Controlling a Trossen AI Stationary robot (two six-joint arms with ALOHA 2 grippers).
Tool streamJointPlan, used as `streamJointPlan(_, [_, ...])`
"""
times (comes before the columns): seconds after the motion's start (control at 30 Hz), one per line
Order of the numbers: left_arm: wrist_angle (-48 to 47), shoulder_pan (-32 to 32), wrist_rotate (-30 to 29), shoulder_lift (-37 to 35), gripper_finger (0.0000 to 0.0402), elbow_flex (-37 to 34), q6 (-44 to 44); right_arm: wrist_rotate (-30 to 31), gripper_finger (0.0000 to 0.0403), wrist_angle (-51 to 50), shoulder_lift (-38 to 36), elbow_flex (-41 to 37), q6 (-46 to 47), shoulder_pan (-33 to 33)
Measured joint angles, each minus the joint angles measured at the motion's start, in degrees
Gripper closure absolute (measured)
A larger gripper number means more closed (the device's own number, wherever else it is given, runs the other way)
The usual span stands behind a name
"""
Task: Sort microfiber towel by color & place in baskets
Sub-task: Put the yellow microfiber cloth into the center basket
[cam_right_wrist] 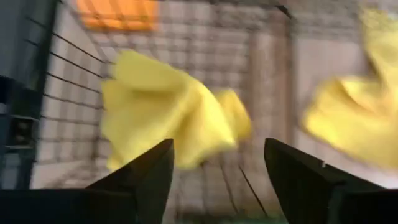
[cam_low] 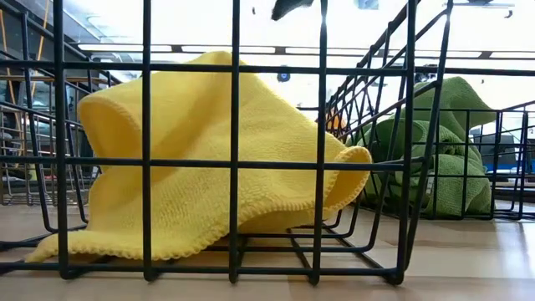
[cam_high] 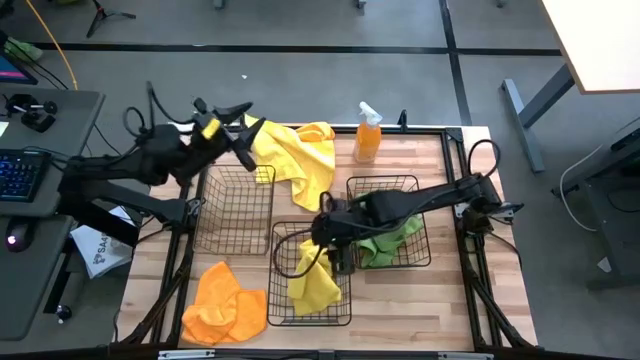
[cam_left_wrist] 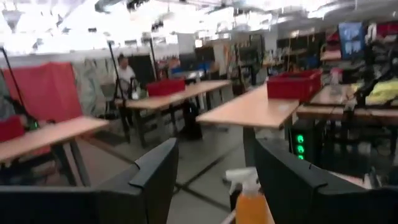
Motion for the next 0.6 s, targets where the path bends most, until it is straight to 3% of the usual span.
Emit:
streamJointPlan(0.07, [-4.6,1.3,0.3,1.7,0.0205,2.0,-3.3,3.4,0.0149,-6.2,-1.4,1.2,2.1,0.0])
streamJointPlan(0.13, [-11.9,4.6,4.3,3.9,0.0206,4.5,-7.0,6.8,0.0148,-8.9,-3.8,0.6,4.6,0.0])
streamJointPlan(0.3, [-31.9,16.7,28.2,15.1,0.0209,11.2,-15.6,13.8,0.0159,-9.3,-12.4,-6.1,11.2,-0.1])
streamJointPlan(0.5, [-46.7,27.7,46.7,33.7,0.0209,18.9,-10.4,16.8,0.0167,-1.8,-24.7,-21.5,18.8,-0.1])
streamJointPlan(0.6, [-49.4,29.6,48.6,41.7,0.0207,22.3,-2.8,16.8,0.0167,3.7,-30.5,-30.3,21.1,-0.1])
